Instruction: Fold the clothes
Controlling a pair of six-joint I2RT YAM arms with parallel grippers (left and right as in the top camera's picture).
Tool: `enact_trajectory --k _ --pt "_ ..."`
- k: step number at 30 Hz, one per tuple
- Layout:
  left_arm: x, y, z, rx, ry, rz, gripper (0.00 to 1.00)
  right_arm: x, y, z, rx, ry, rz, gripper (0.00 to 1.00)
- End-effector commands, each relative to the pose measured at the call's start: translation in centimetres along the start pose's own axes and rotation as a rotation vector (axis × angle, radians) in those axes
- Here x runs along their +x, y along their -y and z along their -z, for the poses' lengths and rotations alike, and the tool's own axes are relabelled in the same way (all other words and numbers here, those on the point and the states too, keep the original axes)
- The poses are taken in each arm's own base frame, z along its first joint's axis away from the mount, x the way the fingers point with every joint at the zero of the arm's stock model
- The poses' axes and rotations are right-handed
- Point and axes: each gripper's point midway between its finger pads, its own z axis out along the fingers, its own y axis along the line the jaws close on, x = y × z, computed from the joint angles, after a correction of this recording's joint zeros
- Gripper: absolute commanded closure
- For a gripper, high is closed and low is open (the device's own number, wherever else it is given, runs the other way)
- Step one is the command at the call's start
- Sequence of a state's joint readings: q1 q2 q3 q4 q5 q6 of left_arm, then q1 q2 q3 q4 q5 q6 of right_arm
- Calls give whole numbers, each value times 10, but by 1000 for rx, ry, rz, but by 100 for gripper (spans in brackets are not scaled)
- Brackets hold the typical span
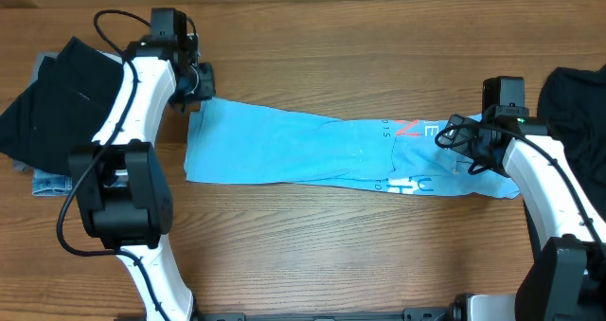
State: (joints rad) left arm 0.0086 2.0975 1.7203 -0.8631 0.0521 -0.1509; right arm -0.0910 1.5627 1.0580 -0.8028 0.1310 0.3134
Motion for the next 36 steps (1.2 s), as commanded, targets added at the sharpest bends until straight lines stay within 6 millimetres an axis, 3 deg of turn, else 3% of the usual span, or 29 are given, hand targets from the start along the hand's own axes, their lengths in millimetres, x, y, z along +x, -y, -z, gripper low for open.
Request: enact_trajectory --k 1,7,12,15,18,19,23,29,36 --pt "-2 23 21 131 -21 100 91 -2 2 1 5 9 1 0" --pt "63 17 14 100 -274 137 95 -2 2 1 5 9 1 0" --pt "91 13 12 87 -374 155 92 -2 2 1 5 9 1 0" --pt "96 11 11 79 -391 157 76 -2 2 1 5 9 1 0" --pt "98 -2 11 3 -391 145 27 -2 2 1 5 9 1 0" --pt "99 -7 10 -23 -389 141 17 -2 2 1 5 9 1 0" --pt "101 -19 9 -76 -390 142 1 -4 -4 1 -24 14 -2 0" --pt "94 -32 8 -76 -364 177 0 8 -36 5 -212 -59 1 0" --pt "86 -46 -2 -107 -313 189 0 20 -33 -1 -203 -91 1 0"
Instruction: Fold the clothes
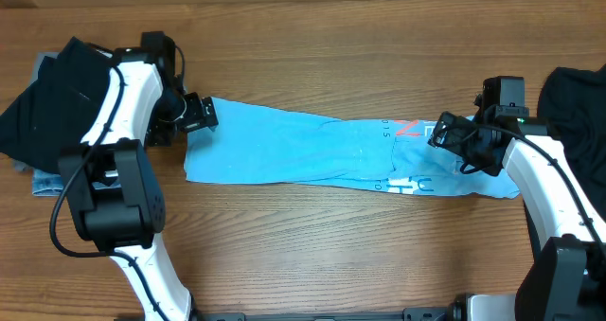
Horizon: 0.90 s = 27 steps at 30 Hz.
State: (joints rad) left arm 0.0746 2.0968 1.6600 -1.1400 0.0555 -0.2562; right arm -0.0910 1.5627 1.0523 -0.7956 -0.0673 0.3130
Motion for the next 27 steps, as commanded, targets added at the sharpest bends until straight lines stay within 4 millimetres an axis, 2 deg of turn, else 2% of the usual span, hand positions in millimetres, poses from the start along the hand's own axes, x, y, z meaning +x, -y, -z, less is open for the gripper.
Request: enact_trajectory --k 1,12,14,15,18,21,22,23,24,27 --pt "0 -7 -9 -28 14 6 0 7 0 -4 -17 -21 0 0" --pt "19 6 -53 73 -13 3 4 2 1 -15 -26 30 5 0" --pt "23 10 -55 92 -25 1 9 3 1 -17 -26 32 5 0" --pt "24 11 -56 100 -28 0 13 3 2 -17 -26 32 5 0" --pt "22 15 -56 110 -18 -13 37 3 1 -18 -27 34 5 0" --pt "19 15 -55 113 -5 -21 73 3 1 -18 -27 35 5 0" --pt "18 15 -54 113 -3 -20 88 3 1 -18 -27 35 5 0" --pt "17 15 -52 114 -2 -20 94 3 1 -18 -27 35 6 0" --pt "16 15 -50 114 0 -20 96 3 1 -18 -27 35 5 0" --pt "13 17 -44 115 6 -37 96 3 1 -18 -27 34 5 0"
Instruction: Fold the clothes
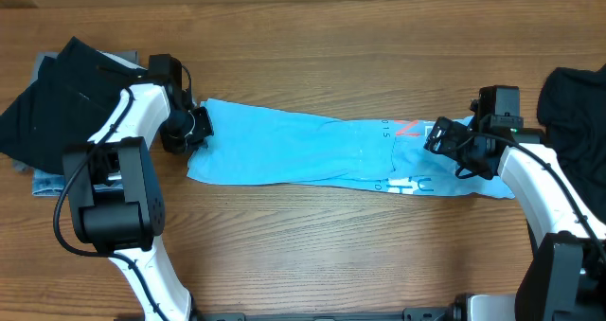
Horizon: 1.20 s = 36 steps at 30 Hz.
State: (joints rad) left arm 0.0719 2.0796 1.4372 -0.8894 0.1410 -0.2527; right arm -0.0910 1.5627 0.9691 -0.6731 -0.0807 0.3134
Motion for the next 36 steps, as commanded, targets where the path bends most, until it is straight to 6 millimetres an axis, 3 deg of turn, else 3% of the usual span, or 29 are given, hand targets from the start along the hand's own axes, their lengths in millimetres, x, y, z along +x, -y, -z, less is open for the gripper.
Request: enact_trajectory --k 1,6,14,22,29,36 --pt "0 7 5 22 -13 -34 96 0 1 -1 0 0 1 0" --pt "-15 8 33 -11 18 -50 96 4 -9 0 -57 -24 6 0" --pt "-48 -19 97 -241 134 -49 96 3 -21 2 -119 -25 32 0" --pt "-69 -38 135 -394 236 -50 96 1 -32 1 -142 -4 62 0" --pt "-81 -27 169 -374 302 -65 96 4 -62 1 -176 25 147 0" --pt "-76 6 173 -317 307 -131 96 1 -59 -1 -121 56 164 0"
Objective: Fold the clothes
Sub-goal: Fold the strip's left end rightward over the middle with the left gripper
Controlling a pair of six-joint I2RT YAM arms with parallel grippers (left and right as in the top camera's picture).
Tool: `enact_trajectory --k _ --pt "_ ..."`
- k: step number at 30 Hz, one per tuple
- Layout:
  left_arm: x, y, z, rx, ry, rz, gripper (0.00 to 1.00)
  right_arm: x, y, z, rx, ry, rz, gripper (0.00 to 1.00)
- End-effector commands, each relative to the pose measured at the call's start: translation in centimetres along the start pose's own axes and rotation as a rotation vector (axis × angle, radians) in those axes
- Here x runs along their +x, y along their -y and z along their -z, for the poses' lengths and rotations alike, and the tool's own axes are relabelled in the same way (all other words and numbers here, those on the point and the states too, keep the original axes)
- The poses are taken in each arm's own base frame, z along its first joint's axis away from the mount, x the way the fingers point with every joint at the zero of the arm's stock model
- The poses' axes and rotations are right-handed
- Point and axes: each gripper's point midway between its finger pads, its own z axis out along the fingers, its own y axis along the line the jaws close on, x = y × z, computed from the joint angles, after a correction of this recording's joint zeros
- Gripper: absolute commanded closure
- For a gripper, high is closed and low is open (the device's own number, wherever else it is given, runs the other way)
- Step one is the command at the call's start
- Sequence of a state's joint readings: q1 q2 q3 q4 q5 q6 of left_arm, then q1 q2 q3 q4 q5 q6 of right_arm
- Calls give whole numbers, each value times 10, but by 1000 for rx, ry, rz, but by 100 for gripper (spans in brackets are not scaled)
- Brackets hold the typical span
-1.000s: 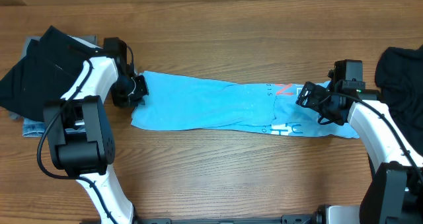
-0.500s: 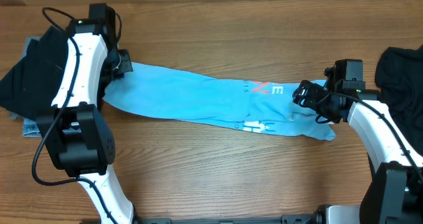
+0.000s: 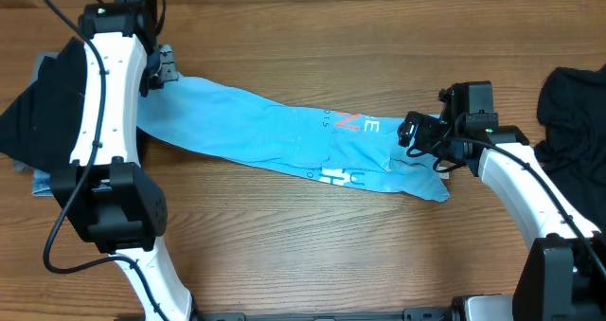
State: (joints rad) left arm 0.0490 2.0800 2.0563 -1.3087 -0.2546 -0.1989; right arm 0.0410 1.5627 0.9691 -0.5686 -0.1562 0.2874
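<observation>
A long light-blue shirt (image 3: 275,132), folded lengthwise with red and white print, lies slanted across the table from upper left to lower right. My left gripper (image 3: 163,67) is shut on its left end, which is pulled up toward the far left. My right gripper (image 3: 413,133) is shut on the cloth near the right end, whose tail (image 3: 431,184) trails toward the front.
A black garment (image 3: 47,108) lies in a heap at the left edge on top of a denim piece (image 3: 52,182). Another black garment (image 3: 576,108) lies at the right edge. Bare wooden table (image 3: 303,255) runs along the front.
Both grippers have moved left with the shirt. The left end has gone up and away toward the far left, so the shirt now lies slanted and shifted leftward.
The shirt first lay straight across the table, with my left gripper at its far left corner and my right gripper at its right end. The left gripper then stood at the left edge, lower down. Now both hold the shirt, shifted left.
</observation>
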Motion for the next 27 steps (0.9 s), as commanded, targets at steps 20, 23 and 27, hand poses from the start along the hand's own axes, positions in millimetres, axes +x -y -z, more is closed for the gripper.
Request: enact_trajectory --k 20,23,27 --pt "21 116 37 258 25 -253 96 24 87 18 342 -77 -167 0" --pt "27 131 41 328 9 -265 96 26 99 21 360 -88 -217 0" --pt "34 145 46 353 3 -293 96 28 102 23 366 -94 -226 0"
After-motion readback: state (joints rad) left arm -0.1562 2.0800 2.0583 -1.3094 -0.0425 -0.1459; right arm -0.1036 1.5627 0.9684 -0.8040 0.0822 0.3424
